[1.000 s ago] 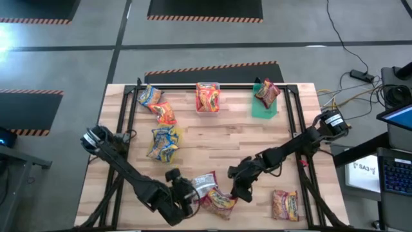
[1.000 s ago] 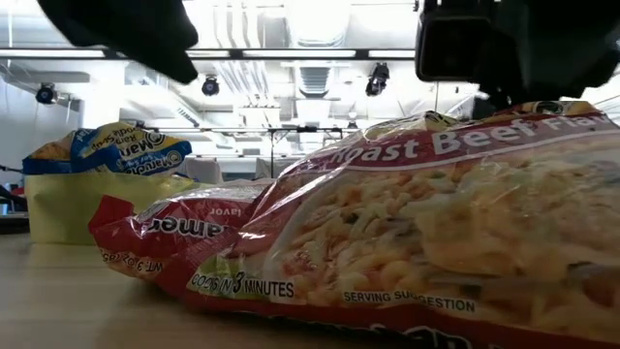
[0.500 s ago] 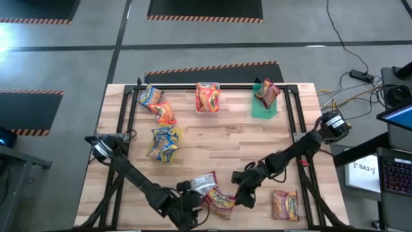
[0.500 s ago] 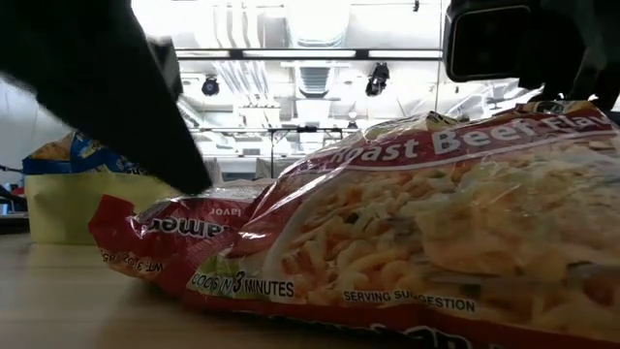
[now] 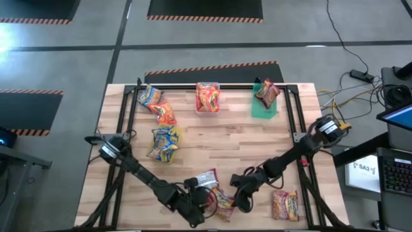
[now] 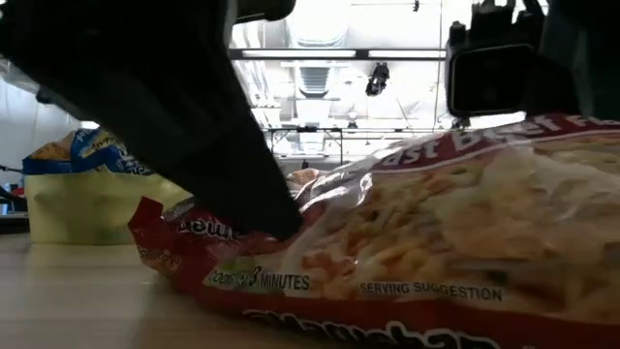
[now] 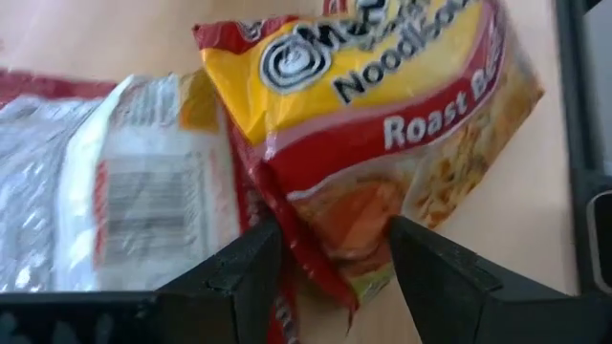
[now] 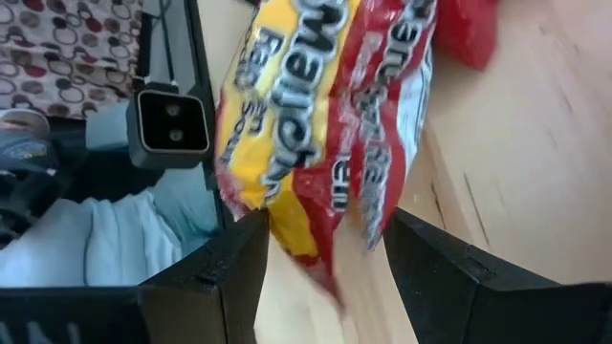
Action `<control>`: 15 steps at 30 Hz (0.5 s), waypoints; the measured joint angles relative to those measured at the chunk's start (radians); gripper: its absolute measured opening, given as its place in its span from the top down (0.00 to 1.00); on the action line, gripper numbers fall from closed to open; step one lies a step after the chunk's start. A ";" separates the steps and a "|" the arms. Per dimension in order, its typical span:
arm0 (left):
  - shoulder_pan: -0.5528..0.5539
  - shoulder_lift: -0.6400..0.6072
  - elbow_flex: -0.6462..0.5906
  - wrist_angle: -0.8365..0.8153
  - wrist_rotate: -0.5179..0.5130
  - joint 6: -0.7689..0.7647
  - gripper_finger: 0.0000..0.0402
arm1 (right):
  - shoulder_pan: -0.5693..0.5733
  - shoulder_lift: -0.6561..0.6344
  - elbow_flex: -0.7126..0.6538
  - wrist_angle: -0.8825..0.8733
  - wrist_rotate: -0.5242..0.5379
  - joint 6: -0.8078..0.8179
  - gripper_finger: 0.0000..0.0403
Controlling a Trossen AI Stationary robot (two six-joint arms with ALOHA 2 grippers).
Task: Sort Maruchan noodles
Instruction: Put the red noodle pack into the green bin
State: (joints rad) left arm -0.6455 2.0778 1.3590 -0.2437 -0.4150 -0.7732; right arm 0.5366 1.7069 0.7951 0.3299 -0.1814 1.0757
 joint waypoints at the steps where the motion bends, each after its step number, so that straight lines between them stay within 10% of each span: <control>1: 0.002 0.001 0.000 0.015 0.004 0.010 0.55 | 0.000 0.013 0.003 0.017 0.000 -0.002 0.51; 15: 0.032 0.005 0.000 0.085 0.039 0.067 0.55 | 0.002 0.111 0.056 0.121 -0.009 -0.122 0.51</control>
State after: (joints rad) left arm -0.6132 2.0830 1.3590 -0.1585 -0.3756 -0.7067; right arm 0.5381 1.8181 0.8513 0.4508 -0.1908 0.9533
